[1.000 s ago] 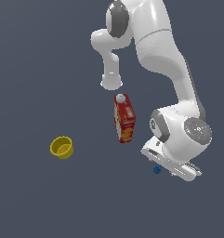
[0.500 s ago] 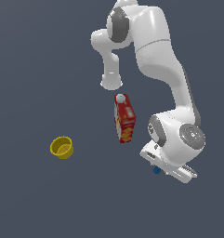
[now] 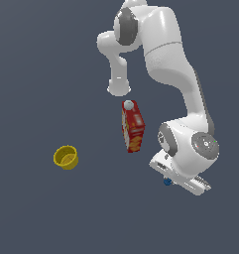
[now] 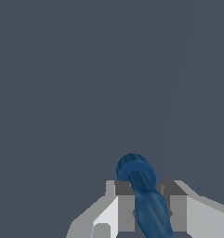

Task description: Pick up a designated object from a clutter of objects.

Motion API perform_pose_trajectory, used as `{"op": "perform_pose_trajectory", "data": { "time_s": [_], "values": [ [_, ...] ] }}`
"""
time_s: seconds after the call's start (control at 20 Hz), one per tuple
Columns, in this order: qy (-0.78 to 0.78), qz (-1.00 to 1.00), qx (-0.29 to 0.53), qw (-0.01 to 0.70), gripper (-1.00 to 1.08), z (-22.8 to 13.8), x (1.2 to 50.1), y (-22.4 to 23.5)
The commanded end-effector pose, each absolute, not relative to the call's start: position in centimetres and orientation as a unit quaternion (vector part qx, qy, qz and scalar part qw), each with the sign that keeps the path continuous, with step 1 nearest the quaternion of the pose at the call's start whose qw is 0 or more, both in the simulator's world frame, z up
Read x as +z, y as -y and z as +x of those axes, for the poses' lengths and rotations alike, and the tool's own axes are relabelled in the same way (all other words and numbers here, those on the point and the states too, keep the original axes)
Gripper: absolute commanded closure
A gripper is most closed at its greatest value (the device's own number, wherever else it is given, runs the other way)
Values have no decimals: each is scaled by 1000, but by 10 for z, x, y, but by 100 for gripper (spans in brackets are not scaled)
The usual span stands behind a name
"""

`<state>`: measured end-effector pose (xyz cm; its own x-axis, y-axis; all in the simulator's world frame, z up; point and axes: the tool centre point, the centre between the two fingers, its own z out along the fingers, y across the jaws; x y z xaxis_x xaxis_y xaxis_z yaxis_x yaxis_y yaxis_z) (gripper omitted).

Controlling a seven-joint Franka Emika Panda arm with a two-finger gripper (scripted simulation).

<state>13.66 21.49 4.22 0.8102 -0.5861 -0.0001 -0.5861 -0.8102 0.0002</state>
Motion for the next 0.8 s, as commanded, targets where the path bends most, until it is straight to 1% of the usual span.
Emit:
{"op": "perform_pose_trajectory", "data": {
  "time_s": [0.0,0.4,0.75],
  "values": [
    [308,951,0,0,108,137,42,-215],
    [308,951,0,0,108,131,50,-206],
    [308,951,0,0,108,116,68,-184]
  ]
}}
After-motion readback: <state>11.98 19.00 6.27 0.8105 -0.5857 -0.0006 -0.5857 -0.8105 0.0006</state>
